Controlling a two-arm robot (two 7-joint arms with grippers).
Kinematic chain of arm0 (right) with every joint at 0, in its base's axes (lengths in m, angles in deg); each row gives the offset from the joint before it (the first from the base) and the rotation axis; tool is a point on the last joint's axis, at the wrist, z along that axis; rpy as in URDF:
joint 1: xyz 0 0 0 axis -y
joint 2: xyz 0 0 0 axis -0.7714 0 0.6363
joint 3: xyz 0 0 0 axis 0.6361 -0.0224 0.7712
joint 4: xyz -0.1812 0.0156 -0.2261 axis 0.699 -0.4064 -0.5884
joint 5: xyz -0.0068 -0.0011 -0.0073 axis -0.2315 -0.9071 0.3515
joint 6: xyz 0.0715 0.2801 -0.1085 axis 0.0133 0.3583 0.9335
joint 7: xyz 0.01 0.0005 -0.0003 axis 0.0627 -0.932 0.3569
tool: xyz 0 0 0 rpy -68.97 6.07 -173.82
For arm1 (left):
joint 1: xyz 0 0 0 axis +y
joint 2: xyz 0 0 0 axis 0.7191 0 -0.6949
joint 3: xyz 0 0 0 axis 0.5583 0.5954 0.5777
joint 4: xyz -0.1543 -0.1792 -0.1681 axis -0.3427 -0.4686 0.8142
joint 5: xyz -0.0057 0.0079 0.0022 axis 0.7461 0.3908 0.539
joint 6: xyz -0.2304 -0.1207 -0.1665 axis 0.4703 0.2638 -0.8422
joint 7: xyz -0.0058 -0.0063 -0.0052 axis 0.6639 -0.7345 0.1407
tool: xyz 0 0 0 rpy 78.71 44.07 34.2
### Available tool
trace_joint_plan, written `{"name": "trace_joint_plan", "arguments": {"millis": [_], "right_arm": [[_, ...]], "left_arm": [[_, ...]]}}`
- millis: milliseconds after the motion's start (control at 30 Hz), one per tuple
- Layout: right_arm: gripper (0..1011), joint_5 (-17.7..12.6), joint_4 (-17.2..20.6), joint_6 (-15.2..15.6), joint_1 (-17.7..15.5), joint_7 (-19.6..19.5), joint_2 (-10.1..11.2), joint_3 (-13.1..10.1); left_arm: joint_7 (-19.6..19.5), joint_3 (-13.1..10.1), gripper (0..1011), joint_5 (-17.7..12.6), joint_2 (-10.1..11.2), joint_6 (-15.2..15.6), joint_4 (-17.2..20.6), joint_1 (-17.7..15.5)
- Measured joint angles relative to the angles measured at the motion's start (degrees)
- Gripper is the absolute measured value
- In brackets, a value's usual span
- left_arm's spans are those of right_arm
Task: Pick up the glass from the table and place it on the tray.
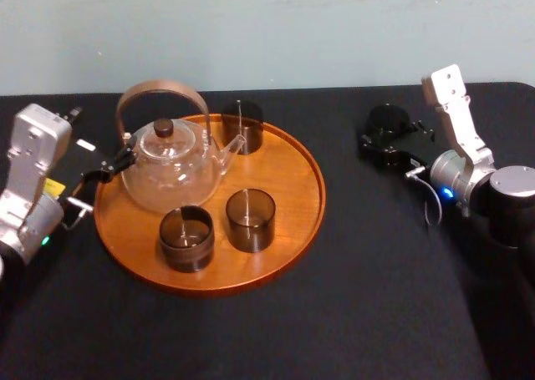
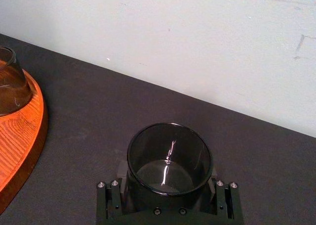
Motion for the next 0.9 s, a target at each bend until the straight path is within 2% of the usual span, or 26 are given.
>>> {"name": "trace_joint_plan", "arguments": {"millis": [667, 900], "right_arm": [[914, -0.47, 0.27, 0.04, -0.49, 0.84, 0.22, -0.8], [914, -0.26, 3.37, 0.9, -2.06, 1.12, 0.94, -0.73]], "left_arm": [[0.0, 0.0, 1010, 0.0, 0.0, 0.0, 0.0, 0.0], [0.0, 0.0, 1010, 0.0, 0.0, 0.0, 0.0, 0.0]]}}
